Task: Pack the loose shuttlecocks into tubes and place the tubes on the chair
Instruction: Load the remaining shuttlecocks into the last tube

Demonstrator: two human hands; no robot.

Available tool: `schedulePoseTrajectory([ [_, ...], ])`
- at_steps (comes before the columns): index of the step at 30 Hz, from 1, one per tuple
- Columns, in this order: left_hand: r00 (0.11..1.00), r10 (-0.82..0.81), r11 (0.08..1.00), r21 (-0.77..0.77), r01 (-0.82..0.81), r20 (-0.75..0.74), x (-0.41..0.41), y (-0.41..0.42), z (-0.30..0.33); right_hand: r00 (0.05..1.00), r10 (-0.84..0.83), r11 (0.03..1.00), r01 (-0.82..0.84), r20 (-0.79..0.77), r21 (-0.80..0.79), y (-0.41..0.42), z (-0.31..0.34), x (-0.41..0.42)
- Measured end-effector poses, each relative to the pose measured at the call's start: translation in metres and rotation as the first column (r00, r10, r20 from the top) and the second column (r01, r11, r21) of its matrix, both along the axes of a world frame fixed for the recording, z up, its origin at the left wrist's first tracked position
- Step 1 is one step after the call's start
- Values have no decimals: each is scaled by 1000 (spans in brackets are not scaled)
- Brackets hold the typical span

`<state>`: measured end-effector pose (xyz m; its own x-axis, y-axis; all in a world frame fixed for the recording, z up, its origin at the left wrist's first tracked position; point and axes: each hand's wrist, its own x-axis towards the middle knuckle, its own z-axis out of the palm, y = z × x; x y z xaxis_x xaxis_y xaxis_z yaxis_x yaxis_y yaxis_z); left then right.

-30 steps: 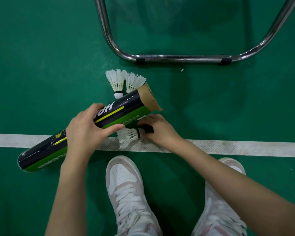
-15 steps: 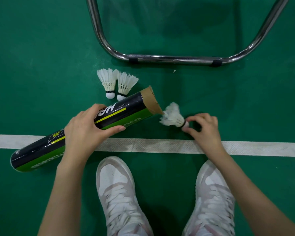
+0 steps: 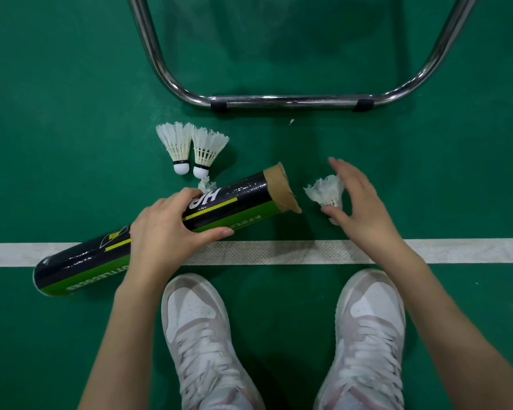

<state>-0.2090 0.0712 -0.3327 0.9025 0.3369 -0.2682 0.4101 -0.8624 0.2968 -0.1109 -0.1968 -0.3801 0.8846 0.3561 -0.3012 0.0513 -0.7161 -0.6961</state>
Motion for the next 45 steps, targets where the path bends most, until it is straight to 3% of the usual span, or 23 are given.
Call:
schedulePoseTrajectory([
  [2, 1000, -5, 1000, -4, 5, -1, 0, -1, 0, 993, 98, 989, -91, 64, -116, 3, -3, 8],
  [7, 1000, -11, 1000, -15, 11, -2, -1, -1, 2, 984, 70, 962, -22, 166, -274, 4, 7, 19],
  [10, 1000, -17, 1000, -17, 17, 2, -2, -2, 3, 987, -90, 975, 114, 130, -190, 2, 16, 19],
  [12, 1000, -21, 1000, -16, 21, 7, -2, -2, 3, 966, -244, 969, 247, 86, -25, 1, 24, 16],
  [15, 1000, -14, 1000, -20, 14, 17, -2, -2, 5, 912, -410, 868, 391, -5, 307, 7, 46, 8],
  [17, 1000, -9, 1000, -23, 10, 15, -2, -3, 6, 907, -412, 811, 407, -84, 419, 17, 56, 0],
  [21, 1000, -19, 999, -30, 20, 25, -1, -6, 7, 940, -291, 833, 340, -177, 436, 39, 58, -17],
  [25, 999, -26, 999, -34, 27, 26, 0, -6, 8, 928, -183, 756, 344, -325, 556, 52, 57, -28],
  [28, 999, -22, 999, -35, 23, 29, 0, -7, 10, 925, -149, 737, 340, -350, 584, 56, 58, -30],
  [35, 998, -34, 998, -44, 36, 45, 0, -8, 11, 944, -218, 827, 314, -249, 467, 64, 59, -33],
  [45, 998, -42, 997, -68, 45, 43, 1, -10, 15, 951, -165, 828, 277, -260, 487, 62, 57, -27],
])
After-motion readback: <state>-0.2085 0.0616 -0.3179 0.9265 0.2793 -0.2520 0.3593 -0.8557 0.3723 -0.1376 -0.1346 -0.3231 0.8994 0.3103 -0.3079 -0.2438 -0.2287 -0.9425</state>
